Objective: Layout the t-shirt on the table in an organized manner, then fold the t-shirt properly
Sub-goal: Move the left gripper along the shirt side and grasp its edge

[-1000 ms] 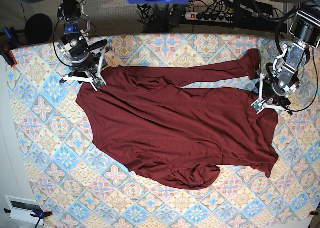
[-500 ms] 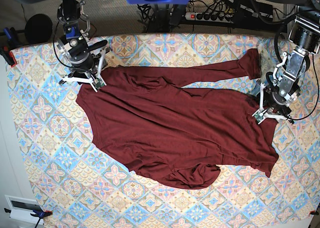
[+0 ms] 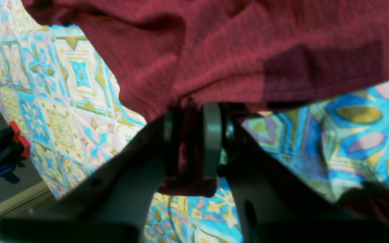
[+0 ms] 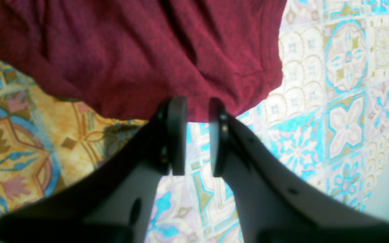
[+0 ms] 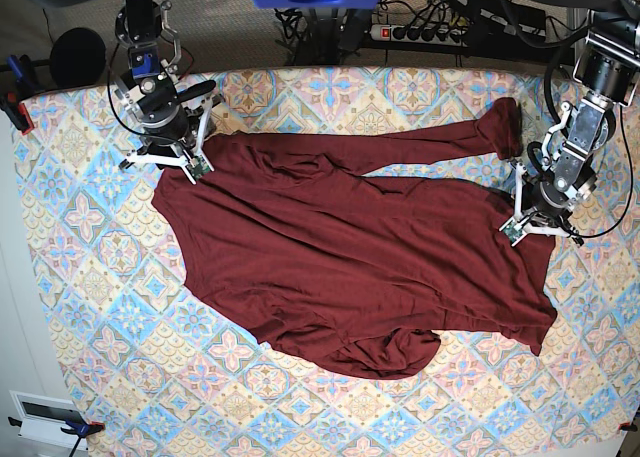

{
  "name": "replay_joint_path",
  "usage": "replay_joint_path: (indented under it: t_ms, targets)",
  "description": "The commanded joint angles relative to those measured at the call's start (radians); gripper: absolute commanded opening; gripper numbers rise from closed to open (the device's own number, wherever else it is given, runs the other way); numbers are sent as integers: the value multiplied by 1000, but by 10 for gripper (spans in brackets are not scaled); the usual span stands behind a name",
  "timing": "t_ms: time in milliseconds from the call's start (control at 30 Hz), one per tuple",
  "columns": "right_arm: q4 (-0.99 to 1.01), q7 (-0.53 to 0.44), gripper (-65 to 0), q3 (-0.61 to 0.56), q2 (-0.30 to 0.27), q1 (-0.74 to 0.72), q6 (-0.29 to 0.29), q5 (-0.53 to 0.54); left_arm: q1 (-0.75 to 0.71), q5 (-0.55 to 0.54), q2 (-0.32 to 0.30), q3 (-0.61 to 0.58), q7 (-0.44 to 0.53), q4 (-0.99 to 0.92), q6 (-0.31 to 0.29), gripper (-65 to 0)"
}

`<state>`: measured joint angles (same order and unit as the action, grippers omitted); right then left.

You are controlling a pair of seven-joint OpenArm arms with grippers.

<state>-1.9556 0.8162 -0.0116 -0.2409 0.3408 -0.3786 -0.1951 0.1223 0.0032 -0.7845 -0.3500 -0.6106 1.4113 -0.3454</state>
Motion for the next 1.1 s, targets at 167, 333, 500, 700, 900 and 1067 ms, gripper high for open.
replay_joint_path:
  t_ms: [167, 333, 500, 700, 900, 1067]
  targets:
    - [-20, -14, -541, 3, -8, -4, 7, -1, -66, 1, -23, 164, 8, 167, 12, -582]
    - [-20, -14, -541, 2, -8, -4, 7, -1, -189, 1, -23, 259, -2, 297, 10, -650]
    - [-20, -14, -541, 2, -8, -4, 7, -1, -347, 1, -43, 332, -2, 397, 10, -648]
    - [-20, -14, -541, -37, -8, -9, 7, -1, -313, 7, -5, 418, -2, 290, 16, -635]
    - [-20, -14, -541, -54, -8, -6, 7, -1, -177, -27, 90, 481, -4, 112, 15, -490]
    - [-20, -14, -541, -54, -8, -4, 7, -1, -137, -200, 109, 489, -59, 84, 15, -360]
